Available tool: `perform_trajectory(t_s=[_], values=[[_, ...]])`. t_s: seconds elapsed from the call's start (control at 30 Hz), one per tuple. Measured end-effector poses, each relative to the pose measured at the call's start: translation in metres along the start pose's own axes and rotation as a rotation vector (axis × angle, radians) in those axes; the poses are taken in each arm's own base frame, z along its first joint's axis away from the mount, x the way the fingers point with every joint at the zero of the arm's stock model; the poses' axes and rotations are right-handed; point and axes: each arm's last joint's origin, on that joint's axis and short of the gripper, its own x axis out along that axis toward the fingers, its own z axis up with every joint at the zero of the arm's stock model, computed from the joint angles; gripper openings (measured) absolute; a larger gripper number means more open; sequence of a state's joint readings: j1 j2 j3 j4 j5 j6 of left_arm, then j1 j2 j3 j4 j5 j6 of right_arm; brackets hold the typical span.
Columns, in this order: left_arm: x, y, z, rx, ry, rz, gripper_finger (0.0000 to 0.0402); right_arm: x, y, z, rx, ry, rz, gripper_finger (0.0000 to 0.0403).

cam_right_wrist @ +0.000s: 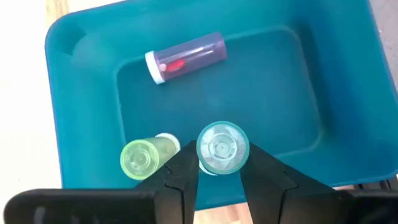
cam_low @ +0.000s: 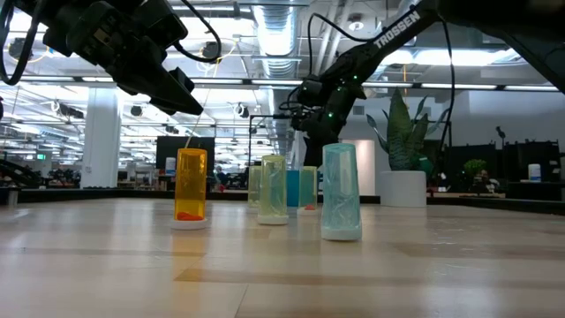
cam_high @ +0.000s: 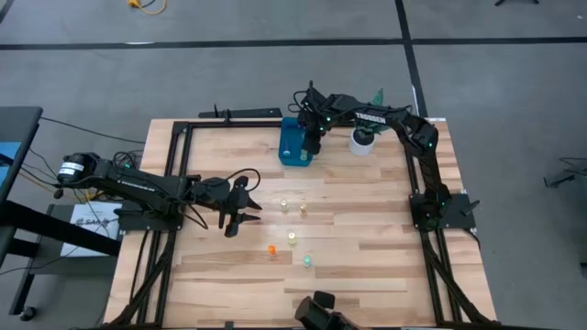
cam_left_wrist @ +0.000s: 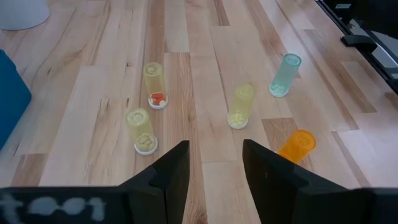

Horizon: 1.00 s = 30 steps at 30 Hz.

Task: Pick and place pill bottles into a basket
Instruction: Put the top green pill bottle into the blue container

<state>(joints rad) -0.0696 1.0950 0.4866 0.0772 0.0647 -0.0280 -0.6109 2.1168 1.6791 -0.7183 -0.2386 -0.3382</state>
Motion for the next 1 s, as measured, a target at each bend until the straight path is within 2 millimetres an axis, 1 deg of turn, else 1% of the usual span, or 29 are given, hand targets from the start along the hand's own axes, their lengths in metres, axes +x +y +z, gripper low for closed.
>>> perform_trajectory(t_s=[0.4,0.7,1.0], values=[[0.0000,0.0000,0.0000,0.000,0.000,0.000,0.0137,0.0022,0.0089,0.0032,-0.022,0.000,0.006,0.0099],[0.0000,0.0000,0.0000,0.000,0.000,0.000,0.0137,0.0021,0.0085,0.0016,-0.017,0.012,0.008,0.0120],[0.0000,0.0000,-0.0005,-0.001,0.005,0.000,0.0137,0.0020,0.0089,0.0010,-0.017,0.019,0.011,0.0122]])
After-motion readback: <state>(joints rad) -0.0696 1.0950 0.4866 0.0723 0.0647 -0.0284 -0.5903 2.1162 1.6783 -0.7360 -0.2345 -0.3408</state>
